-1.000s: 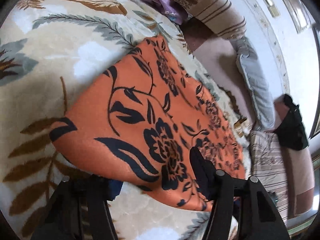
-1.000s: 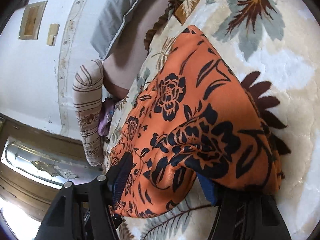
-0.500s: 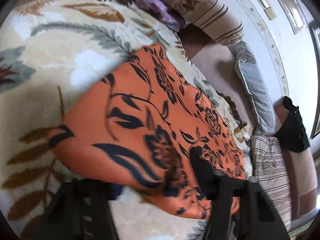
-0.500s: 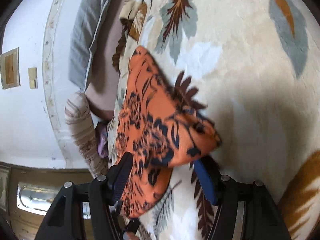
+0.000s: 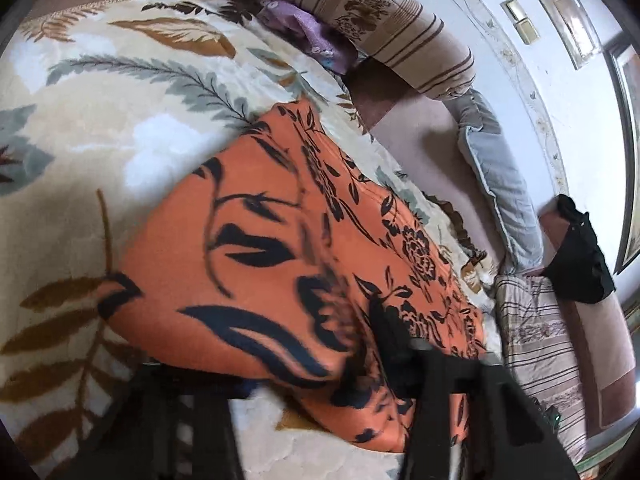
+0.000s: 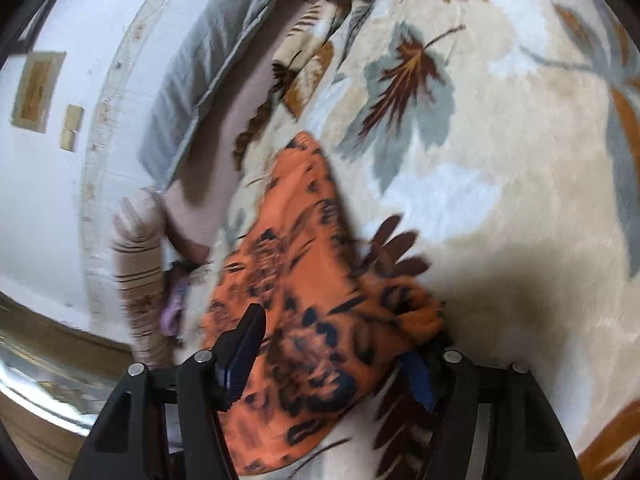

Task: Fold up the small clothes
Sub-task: 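Grasp the folded dress edge with both grippers and lift it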

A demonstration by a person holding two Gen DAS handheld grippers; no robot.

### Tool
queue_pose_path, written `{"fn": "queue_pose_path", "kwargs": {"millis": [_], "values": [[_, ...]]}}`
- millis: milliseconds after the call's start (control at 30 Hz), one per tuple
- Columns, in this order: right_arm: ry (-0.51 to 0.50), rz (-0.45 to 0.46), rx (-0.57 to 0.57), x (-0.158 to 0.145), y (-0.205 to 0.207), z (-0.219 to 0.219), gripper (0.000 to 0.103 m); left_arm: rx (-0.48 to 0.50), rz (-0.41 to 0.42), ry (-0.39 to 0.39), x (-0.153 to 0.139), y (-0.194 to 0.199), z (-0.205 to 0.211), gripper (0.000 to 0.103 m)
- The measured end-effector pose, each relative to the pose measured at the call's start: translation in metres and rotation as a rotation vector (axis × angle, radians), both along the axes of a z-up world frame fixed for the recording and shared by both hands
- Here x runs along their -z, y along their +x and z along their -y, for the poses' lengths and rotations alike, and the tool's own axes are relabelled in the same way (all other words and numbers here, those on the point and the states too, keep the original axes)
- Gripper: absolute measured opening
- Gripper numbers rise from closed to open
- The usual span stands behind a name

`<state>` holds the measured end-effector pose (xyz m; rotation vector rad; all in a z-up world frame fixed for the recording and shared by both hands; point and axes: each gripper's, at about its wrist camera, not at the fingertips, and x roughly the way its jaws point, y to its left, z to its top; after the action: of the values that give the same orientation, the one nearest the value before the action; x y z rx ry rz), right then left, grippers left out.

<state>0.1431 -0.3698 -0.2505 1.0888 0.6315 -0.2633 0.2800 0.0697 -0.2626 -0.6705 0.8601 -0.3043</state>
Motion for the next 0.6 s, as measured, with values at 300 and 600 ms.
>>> {"fn": "queue_pose_path", "kwargs": {"millis": [300,600], "values": [[-0.201,0.025,-0.127,-0.02,0.017,-0.029,0.025,0.022,0.038,0.031,-0.016,-0.001,0.005,0.017],[-0.195,0.098,-0.158,-0.069,-0.042,-0.04,0.024,0.053,0.057,0.068,-0.061,-0.068,-0.005,0.016]]}}
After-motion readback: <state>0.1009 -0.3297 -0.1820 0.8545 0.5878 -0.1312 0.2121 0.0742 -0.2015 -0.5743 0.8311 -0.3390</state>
